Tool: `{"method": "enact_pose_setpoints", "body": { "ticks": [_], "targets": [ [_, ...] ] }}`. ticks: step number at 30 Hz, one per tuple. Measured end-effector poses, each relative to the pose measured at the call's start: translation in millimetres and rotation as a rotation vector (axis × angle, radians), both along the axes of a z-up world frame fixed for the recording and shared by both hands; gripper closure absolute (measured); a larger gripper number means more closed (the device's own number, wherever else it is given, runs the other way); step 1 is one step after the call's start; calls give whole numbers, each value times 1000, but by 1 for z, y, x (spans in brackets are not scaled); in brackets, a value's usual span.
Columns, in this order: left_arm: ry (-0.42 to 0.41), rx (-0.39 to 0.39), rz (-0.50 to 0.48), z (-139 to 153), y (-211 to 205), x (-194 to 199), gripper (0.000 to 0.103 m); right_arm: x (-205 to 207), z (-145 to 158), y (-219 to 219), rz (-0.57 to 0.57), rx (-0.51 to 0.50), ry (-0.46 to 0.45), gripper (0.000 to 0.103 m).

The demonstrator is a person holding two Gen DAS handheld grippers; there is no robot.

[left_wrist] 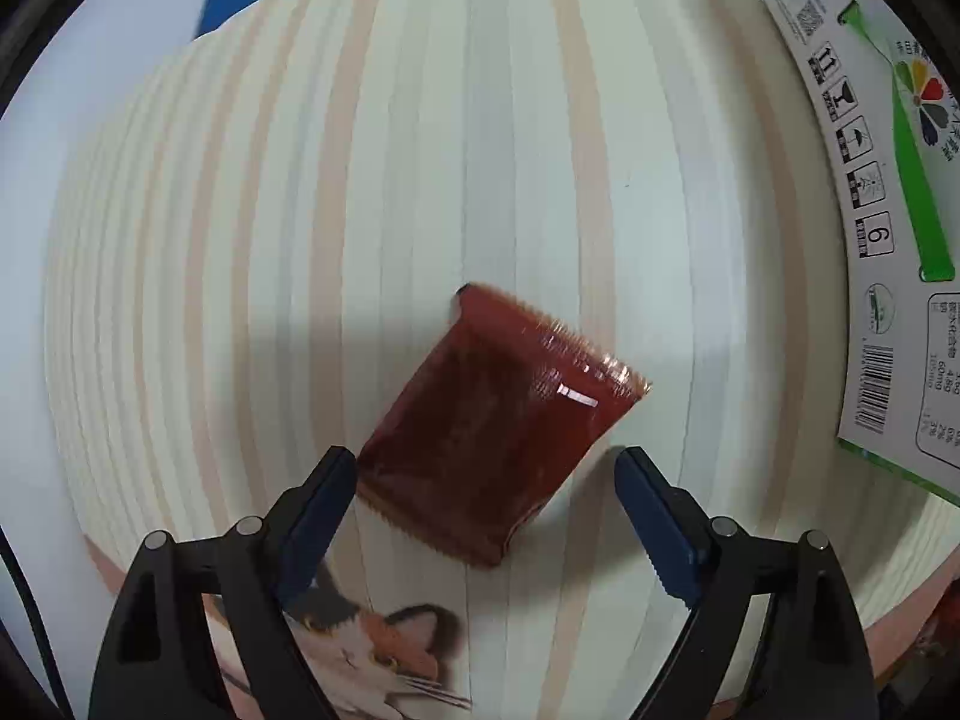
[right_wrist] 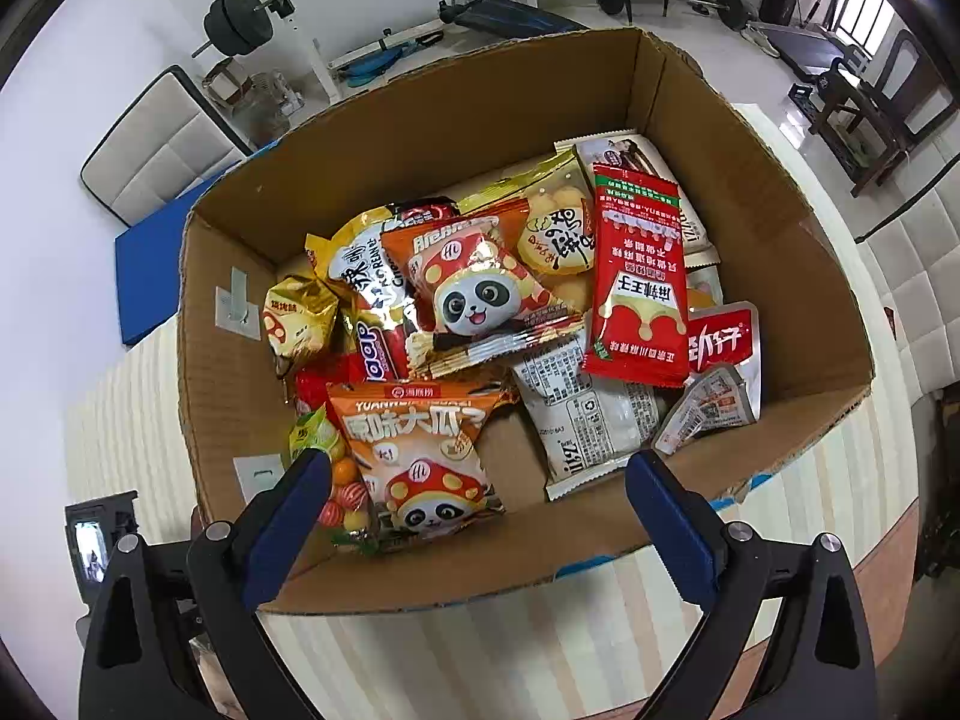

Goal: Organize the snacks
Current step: 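Reach the left tool back to the dark red jerky bag and grasp it, then carry the jerky bag over the box and open the left tool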

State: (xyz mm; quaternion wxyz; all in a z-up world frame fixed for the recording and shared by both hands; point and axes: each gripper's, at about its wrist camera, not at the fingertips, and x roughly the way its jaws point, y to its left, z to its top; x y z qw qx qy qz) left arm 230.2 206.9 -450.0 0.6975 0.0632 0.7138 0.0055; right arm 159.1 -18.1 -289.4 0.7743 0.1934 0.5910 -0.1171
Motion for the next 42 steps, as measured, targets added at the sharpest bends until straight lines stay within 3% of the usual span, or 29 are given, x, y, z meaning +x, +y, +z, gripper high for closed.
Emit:
{"method": "enact_pose_setpoints", "body": {
  "ticks": [3, 7, 10, 16, 20, 25, 28, 33, 37, 42],
  "targets": [
    [-13, -17, -26, 1, -3, 3, 18, 3, -2, 1, -1, 4, 8, 2],
    [-20, -51, -35, 4, -6, 5, 38, 4, -4, 3, 8, 5, 14, 2],
    [-24, -50, -37, 5, -6, 2, 43, 4, -5, 4, 8, 13, 18, 2],
    [-35, -123, 41, 20, 7, -9, 44, 1, -1, 2, 12, 19, 10, 2],
    [-69, -190, 76, 46, 8, -21, 44, -1, 3, -3, 13, 20, 2, 2],
    [-135, -282, 85, 100, -4, -38, 44, -6, 15, -17, 19, 33, -9, 2],
    [-186, -340, 75, 147, -20, -42, 44, -9, 26, -26, 35, 35, -19, 2],
    [-225, -407, 28, 201, -61, -20, 44, -12, 44, -46, 57, 29, -32, 2],
    [-220, -417, -9, 212, -99, 6, 44, -10, 51, -64, 58, 17, -30, 2],
    [-152, -411, -35, 188, -141, 50, 44, -3, 49, -84, 43, 1, -21, 2]
  ]
}}
